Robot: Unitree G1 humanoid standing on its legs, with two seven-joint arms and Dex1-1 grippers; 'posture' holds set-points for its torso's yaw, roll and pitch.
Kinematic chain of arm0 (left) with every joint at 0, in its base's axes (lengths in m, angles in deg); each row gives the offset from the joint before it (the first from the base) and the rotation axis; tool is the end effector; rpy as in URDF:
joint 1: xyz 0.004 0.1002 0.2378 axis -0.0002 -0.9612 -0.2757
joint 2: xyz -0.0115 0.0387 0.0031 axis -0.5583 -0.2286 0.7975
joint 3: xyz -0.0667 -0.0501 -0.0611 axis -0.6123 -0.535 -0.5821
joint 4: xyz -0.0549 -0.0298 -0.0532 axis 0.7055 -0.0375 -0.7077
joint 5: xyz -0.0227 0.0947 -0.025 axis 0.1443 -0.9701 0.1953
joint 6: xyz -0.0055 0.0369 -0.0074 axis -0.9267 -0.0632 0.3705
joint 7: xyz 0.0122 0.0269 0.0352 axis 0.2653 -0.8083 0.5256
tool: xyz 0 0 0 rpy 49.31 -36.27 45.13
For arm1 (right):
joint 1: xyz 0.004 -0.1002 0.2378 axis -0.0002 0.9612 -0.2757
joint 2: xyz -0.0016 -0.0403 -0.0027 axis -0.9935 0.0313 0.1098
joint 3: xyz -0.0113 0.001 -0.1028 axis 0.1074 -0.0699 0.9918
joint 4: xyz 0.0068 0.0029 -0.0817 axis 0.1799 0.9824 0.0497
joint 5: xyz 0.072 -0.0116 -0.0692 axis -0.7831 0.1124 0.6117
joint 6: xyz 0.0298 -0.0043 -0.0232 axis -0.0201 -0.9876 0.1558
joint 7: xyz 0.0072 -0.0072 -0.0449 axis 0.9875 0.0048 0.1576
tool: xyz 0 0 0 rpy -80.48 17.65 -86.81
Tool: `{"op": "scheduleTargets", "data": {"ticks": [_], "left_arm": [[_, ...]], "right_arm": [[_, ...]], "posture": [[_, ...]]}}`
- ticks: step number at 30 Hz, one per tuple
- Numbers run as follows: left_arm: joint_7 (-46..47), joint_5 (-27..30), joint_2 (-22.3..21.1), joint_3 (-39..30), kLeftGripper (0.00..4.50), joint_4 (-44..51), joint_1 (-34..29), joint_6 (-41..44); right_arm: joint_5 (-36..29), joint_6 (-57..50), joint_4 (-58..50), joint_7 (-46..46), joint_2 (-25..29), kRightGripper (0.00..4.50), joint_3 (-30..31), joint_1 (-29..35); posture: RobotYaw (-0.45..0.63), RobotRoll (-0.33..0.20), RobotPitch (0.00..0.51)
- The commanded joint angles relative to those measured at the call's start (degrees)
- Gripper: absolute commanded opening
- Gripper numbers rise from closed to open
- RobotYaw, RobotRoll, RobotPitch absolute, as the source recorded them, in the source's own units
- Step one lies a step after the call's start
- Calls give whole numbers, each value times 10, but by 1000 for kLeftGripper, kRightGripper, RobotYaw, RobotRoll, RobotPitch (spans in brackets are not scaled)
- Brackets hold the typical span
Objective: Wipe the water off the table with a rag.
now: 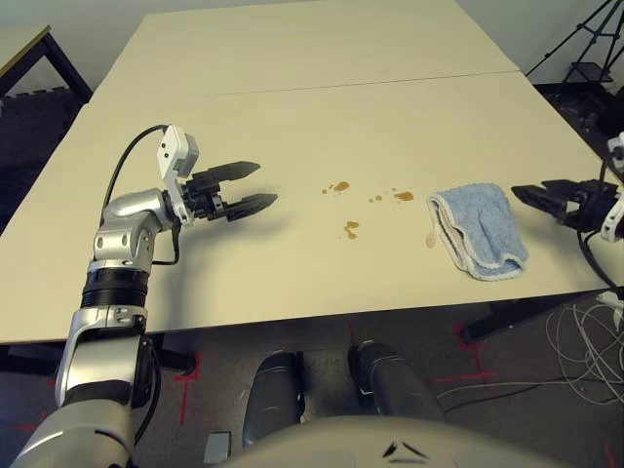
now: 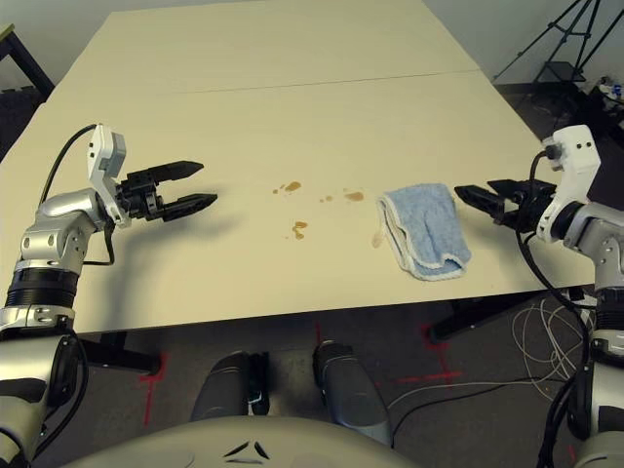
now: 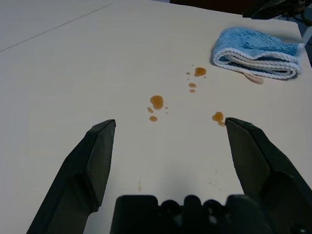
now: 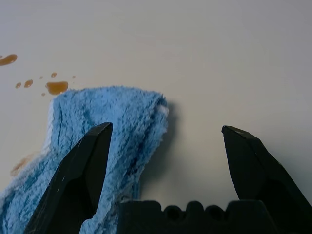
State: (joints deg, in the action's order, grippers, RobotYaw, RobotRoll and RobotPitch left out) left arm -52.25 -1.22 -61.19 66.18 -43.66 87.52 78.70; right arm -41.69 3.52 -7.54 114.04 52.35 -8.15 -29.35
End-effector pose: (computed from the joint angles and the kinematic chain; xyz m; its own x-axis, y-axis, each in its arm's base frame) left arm 0.2927 0.2810 0.1439 0.4820 -0.8710 -0.0954 0.8762 0.4798 0.0464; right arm 0.2396 -0.3596 0.1521 0.8341 0.4074 -0.3718 -0.3587 0.9128 0.1953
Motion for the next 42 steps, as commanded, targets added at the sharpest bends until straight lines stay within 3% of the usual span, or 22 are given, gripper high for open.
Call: {"op": "scheduleTargets", "data": {"ticks": [1, 14, 22, 31, 38, 42], "left_arm": [[2, -4, 0, 5, 4500, 4, 0, 2], [8, -8, 8, 10, 4500, 5, 11, -1], [13, -1, -9, 0, 4500, 38, -11, 14], [23, 1, -11, -5, 4500, 46, -15, 22], [28, 0, -5, -1, 4500, 45, -17, 18], [29, -1, -4, 0, 4500, 46, -17, 17]], "right_arm": [[8, -9, -5, 8, 0, 4476, 15, 2], [44, 8, 51, 21, -25, 4476, 61, -27], [65, 32, 107, 32, -32, 4476, 73, -47], [52, -31, 39, 68, -59, 4476, 104, -27], [83, -6, 38, 60, -73, 4476, 130, -16], [112, 38, 53, 42, -79, 3527, 140, -20]], "posture": [[-366, 0, 96], [-321, 0, 86], [-291, 0, 87], [-279, 0, 99], [-280, 0, 100], [-276, 0, 102]]}}
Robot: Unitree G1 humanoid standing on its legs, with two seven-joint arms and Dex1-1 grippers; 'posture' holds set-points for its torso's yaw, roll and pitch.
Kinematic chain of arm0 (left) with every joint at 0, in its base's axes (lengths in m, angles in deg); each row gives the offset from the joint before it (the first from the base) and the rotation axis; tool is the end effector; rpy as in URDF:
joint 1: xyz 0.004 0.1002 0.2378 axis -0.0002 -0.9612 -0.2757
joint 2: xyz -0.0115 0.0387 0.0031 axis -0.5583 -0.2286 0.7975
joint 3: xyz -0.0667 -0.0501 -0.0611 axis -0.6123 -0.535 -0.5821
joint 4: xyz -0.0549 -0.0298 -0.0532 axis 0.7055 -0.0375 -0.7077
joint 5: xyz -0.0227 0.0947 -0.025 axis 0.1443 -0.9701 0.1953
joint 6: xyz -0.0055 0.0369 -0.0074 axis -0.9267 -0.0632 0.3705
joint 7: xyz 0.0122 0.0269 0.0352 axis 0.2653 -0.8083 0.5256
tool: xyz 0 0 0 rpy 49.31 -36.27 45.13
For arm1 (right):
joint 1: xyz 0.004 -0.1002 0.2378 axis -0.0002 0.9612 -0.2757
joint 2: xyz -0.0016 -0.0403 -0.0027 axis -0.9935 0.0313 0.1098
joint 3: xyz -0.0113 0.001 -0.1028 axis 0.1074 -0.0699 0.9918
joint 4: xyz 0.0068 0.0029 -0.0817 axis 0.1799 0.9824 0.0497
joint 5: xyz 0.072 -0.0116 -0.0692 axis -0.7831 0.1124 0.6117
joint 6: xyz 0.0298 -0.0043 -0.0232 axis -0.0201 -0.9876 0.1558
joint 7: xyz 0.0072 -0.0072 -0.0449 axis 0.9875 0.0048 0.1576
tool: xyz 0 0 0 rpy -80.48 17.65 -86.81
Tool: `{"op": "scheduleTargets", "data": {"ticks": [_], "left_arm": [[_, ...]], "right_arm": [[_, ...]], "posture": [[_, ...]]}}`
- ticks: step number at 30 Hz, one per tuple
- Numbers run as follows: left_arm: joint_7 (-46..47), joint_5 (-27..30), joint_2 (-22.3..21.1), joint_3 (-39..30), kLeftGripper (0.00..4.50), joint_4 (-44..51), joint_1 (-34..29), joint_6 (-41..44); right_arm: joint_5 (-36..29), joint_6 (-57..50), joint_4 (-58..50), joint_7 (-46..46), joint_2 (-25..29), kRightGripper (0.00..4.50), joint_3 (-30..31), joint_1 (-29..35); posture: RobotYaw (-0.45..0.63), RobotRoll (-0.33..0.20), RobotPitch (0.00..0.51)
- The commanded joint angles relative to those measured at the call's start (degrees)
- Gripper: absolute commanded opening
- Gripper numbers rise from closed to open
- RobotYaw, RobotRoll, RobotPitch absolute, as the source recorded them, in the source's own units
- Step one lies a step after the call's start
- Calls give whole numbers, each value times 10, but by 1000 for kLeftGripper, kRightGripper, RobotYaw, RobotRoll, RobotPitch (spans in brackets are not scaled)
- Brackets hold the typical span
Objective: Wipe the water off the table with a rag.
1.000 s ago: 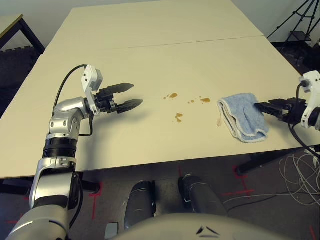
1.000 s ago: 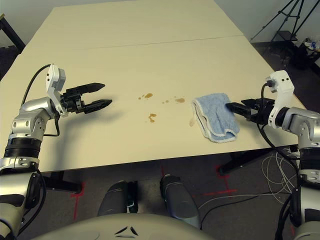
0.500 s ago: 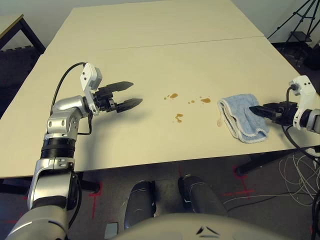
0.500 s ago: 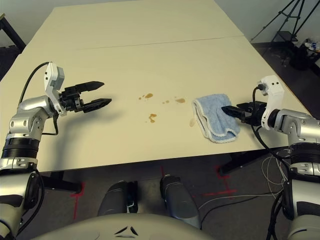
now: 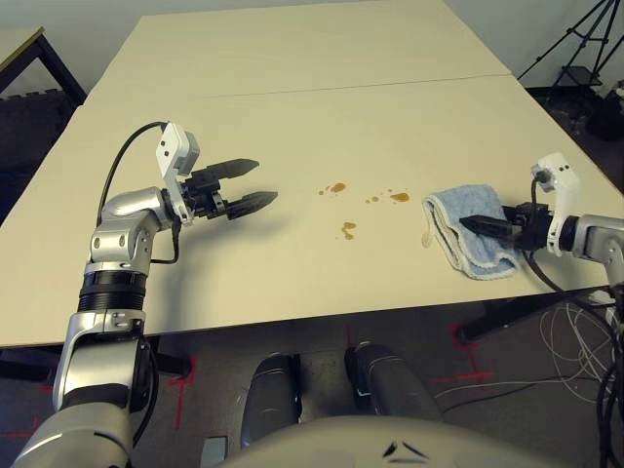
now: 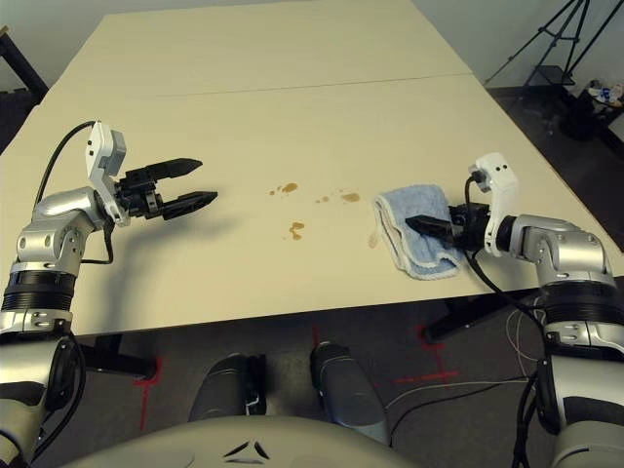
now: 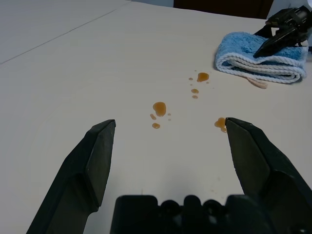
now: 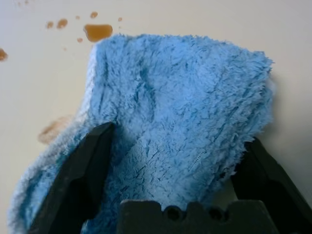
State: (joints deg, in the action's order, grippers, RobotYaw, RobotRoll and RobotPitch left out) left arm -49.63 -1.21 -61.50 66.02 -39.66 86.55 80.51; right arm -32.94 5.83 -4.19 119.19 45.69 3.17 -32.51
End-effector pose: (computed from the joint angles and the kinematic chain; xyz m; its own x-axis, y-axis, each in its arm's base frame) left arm 0.2897 0.2777 0.1500 0.5054 -0.8573 -0.0986 0.8628 0.5006 0.0703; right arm 0.2637 -0.3205 0.1159 0.6663 0.5398 -0.5144 -0.5111 0.8330 0.2121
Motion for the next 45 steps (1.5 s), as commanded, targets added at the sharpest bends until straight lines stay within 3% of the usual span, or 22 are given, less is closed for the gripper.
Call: {"op": "scheduleTargets", "data": {"ticks": [1, 9, 10, 18, 28, 38, 45], "left_arm": [[3, -1, -1, 2, 4500, 7, -7, -1], [5, -2, -2, 1, 4500, 10, -12, -2], [6, -2, -2, 1, 4500, 10, -12, -2], [8, -2, 0, 2, 4500, 6, -11, -5], [12, -2, 3, 2, 4500, 5, -12, -11], [6, -2, -8, 5, 4500, 24, -28, -3], [10, 0, -10, 3, 4500, 34, -30, 3]], "right_arm": [[25, 21, 21, -11, -15, 3148, 25, 11], [1, 22, 16, -46, -35, 180, -27, -11], [-2, 23, 15, -55, -37, 15, -34, -15], [-24, 10, 1, -101, -56, 15, -67, -49], [9, 77, 83, -143, -111, 15, -42, -87], [48, 109, 118, -153, -248, 15, 22, -111], [69, 119, 130, -156, -313, 15, 43, -130]], "posture": [[-276, 0, 102], [-272, 0, 103], [-272, 0, 103], [-272, 0, 103], [-254, 0, 90], [-238, 0, 99], [-225, 0, 100]]}}
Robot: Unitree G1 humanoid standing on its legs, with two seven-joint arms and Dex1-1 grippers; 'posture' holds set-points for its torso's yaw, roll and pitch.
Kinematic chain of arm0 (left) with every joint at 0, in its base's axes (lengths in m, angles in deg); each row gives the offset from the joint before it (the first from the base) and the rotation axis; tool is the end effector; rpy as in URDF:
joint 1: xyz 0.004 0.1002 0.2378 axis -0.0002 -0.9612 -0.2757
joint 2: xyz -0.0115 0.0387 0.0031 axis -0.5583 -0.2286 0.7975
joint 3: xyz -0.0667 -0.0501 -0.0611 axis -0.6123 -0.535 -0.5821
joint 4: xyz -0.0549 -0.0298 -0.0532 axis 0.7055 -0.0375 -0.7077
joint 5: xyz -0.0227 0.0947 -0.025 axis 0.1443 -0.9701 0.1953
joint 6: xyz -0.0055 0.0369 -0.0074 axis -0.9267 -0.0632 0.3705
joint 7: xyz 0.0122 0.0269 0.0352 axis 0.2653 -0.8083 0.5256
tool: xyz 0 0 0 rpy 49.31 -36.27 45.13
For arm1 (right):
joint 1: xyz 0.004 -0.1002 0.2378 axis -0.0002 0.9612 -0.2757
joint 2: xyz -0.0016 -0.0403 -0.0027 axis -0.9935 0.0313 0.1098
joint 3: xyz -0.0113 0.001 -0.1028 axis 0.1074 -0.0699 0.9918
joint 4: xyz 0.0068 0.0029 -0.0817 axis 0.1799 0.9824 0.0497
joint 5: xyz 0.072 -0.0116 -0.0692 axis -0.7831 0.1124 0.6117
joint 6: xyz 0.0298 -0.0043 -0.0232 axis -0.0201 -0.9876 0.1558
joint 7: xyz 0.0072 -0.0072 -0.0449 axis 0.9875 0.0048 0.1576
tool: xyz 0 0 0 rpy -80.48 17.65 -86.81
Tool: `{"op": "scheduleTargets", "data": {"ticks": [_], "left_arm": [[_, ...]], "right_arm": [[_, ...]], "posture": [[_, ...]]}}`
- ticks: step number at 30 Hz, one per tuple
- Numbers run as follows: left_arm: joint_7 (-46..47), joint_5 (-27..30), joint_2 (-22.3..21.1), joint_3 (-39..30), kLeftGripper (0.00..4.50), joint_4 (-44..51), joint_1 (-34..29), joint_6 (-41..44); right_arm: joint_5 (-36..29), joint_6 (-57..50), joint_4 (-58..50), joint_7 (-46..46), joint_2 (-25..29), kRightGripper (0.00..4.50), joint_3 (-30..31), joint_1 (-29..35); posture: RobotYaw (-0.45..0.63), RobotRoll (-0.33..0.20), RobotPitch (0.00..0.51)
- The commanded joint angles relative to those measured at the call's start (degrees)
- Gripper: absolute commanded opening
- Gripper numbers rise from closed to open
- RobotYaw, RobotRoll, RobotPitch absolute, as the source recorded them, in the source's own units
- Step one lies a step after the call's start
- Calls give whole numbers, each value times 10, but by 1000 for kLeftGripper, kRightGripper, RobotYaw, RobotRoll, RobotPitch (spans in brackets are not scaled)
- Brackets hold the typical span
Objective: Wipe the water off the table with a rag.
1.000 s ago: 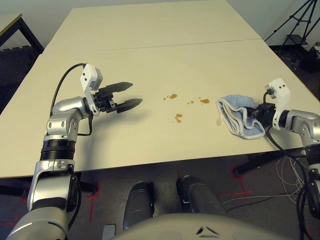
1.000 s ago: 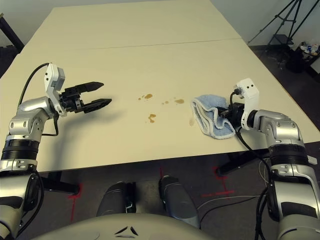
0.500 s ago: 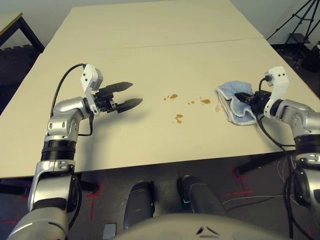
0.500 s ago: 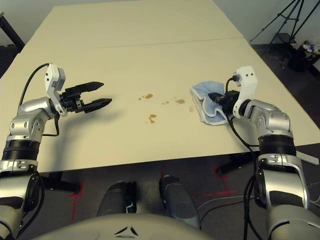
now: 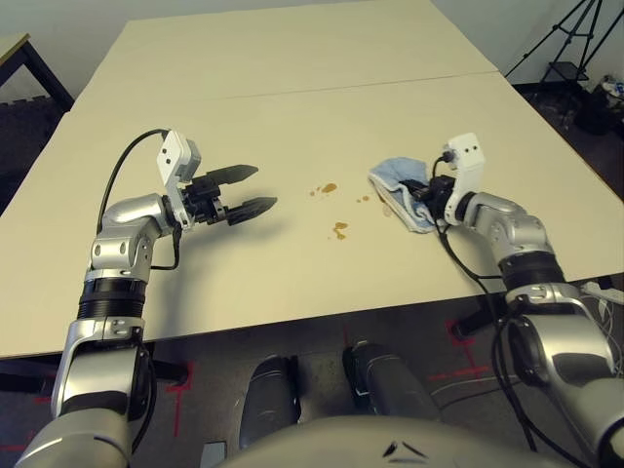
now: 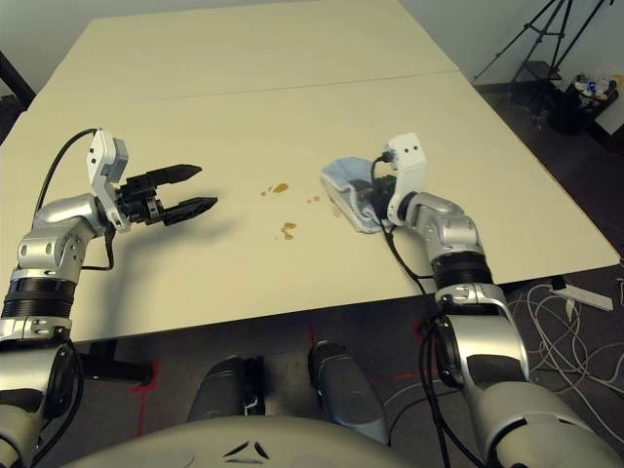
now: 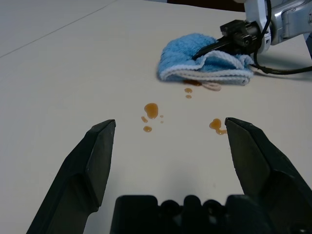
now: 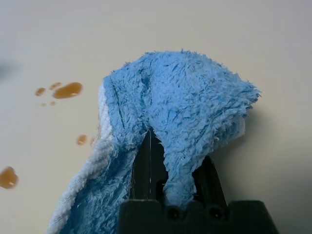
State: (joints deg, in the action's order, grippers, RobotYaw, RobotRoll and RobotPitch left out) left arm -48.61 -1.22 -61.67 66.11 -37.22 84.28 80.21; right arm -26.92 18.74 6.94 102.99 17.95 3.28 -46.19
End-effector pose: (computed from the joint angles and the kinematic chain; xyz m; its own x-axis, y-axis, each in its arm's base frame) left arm 0.2839 0.2771 0.1465 0.5123 -0.8519 -0.1088 0.8587 0.5060 0.0816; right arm 0.3231 -0.1875 0.0908 0.7359 0.6184 -0.2757 -0.5684 0.7855 0.2446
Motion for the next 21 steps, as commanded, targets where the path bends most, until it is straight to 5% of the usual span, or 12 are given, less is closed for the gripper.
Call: {"op": "scheduleTargets", "data": {"ticks": [1, 14, 21], "left_arm": [[0, 0, -8, 1, 4500, 11, -9, 6], [8, 4, -7, -2, 4500, 31, -23, 15], [12, 4, -2, -1, 4500, 32, -24, 13]], "right_arm": [[12, -10, 18, 8, -44, 15, 46, 8], [36, 14, 29, -3, -64, 15, 47, 18], [28, 29, 50, -21, 14, 15, -1, 3]], "posture": [[-225, 0, 100], [-214, 0, 107], [-214, 0, 104]]}}
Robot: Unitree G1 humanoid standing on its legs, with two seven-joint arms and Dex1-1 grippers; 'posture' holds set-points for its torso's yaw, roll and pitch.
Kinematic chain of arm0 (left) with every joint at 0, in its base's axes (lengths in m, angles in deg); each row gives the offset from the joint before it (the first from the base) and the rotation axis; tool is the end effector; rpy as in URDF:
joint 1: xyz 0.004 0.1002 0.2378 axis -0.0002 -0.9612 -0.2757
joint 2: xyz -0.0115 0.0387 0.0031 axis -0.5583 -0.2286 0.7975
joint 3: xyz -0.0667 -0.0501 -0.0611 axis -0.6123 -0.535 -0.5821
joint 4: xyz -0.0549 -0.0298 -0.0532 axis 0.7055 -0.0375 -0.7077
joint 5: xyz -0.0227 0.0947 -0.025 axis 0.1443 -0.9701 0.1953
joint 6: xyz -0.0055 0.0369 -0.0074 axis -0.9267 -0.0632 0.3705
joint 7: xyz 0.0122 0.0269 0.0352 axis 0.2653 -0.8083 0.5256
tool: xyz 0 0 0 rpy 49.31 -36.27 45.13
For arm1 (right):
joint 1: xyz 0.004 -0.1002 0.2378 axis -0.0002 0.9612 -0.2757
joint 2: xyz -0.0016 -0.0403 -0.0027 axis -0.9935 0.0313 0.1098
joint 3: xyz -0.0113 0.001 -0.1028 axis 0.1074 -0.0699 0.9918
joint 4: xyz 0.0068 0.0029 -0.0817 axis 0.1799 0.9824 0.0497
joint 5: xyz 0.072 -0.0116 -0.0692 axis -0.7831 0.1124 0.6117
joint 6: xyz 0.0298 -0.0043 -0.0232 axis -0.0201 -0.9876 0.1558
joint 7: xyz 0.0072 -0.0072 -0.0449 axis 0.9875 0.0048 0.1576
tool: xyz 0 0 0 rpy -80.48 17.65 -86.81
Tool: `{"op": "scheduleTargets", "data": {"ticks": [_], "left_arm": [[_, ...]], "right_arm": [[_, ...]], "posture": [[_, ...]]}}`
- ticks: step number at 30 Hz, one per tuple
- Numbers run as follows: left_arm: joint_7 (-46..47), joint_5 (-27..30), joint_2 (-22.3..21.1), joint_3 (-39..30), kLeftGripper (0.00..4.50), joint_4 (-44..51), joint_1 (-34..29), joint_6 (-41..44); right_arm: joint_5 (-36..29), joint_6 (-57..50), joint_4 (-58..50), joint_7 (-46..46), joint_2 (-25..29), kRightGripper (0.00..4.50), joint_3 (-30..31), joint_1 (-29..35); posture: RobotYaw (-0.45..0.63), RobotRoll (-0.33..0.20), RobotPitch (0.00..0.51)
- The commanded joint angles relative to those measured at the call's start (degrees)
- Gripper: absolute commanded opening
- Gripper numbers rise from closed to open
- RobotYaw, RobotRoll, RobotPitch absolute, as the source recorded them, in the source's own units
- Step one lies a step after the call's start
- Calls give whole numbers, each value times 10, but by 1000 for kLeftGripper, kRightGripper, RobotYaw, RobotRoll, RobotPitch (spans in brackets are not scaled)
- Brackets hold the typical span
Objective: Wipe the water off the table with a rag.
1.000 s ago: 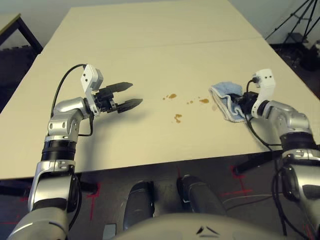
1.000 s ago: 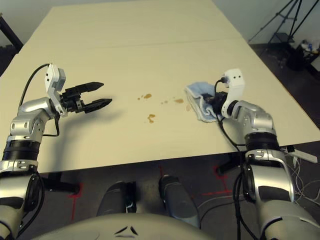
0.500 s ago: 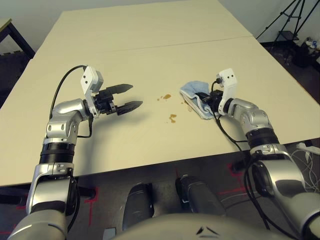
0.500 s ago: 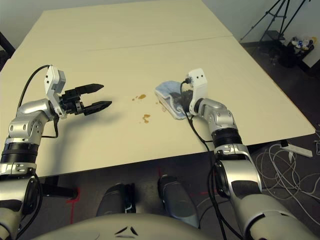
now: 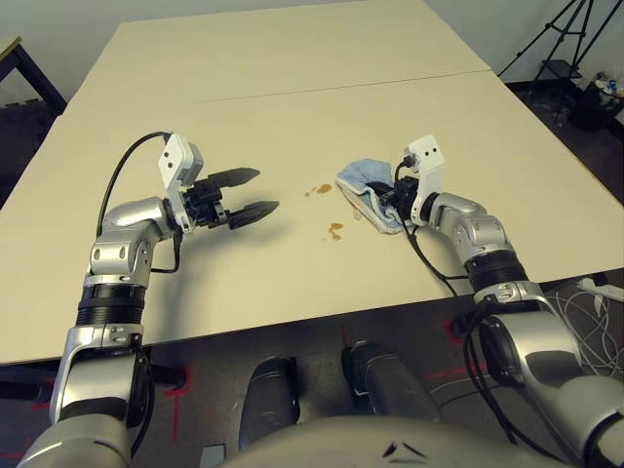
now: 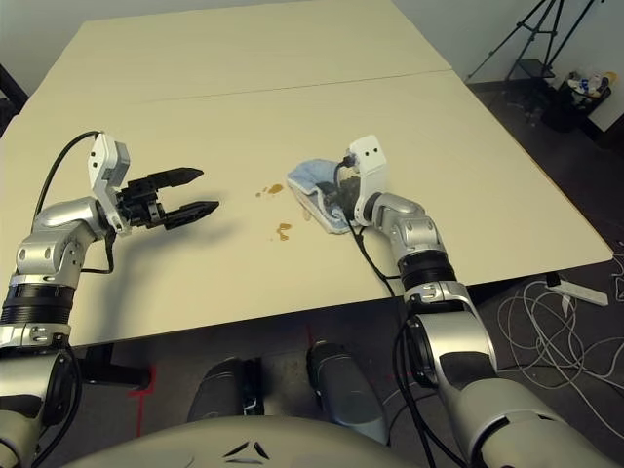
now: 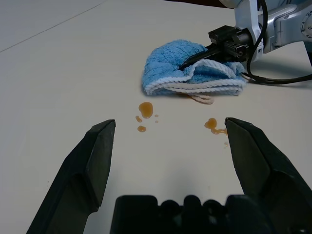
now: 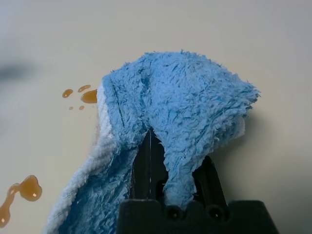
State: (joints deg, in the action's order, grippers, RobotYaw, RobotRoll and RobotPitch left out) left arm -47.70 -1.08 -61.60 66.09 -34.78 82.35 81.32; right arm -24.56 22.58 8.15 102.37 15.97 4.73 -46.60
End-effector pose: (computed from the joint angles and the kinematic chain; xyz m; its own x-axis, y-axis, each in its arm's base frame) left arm 0.2790 0.2755 0.1432 0.5156 -0.8486 -0.1184 0.8568 0.5106 0.0719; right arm 0.3248 -0.1742 0.0885 0.7303 0.6288 -0.2668 -0.5990 0.7773 0.1924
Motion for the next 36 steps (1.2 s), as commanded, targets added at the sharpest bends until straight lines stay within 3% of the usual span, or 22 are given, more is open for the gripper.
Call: {"op": "scheduleTargets", "data": {"ticks": [1, 5, 9, 16, 20, 24, 29, 36], "left_arm": [[2, 3, -3, -1, 4500, 6, -5, 1], [-18, 3, -20, -1, 4500, 3, -5, 3], [-36, -1, -43, -3, 4500, -22, 6, -7], [-43, -3, -48, -2, 4500, -37, 8, -18], [-45, -5, -43, 1, 4500, -39, 5, -21], [-46, -7, -42, 3, 4500, -44, 7, -24], [-49, -5, -45, 1, 4500, -46, 9, -26], [-47, -1, -51, -5, 4500, -30, -7, -22]], "right_arm": [[2, -9, 40, -16, 53, 15, -24, 6], [-14, -27, 27, 5, 126, 15, -44, 13], [-44, -88, -51, 44, 185, 15, -56, 44], [-124, -244, -242, 64, 220, 15, -76, 126], [-166, -321, -354, 49, 193, 15, -58, 181], [-170, -340, -400, 17, 141, 15, -24, 213], [-163, -339, -423, -20, 63, 15, 29, 237], [-162, -347, -434, -22, 15, 15, 104, 251]], "posture": [[-214, 0, 104], [-207, 0, 107], [-203, 0, 110], [-203, 0, 115], [-211, 0, 121], [-208, 0, 119], [-189, 0, 121], [-167, 0, 130]]}}
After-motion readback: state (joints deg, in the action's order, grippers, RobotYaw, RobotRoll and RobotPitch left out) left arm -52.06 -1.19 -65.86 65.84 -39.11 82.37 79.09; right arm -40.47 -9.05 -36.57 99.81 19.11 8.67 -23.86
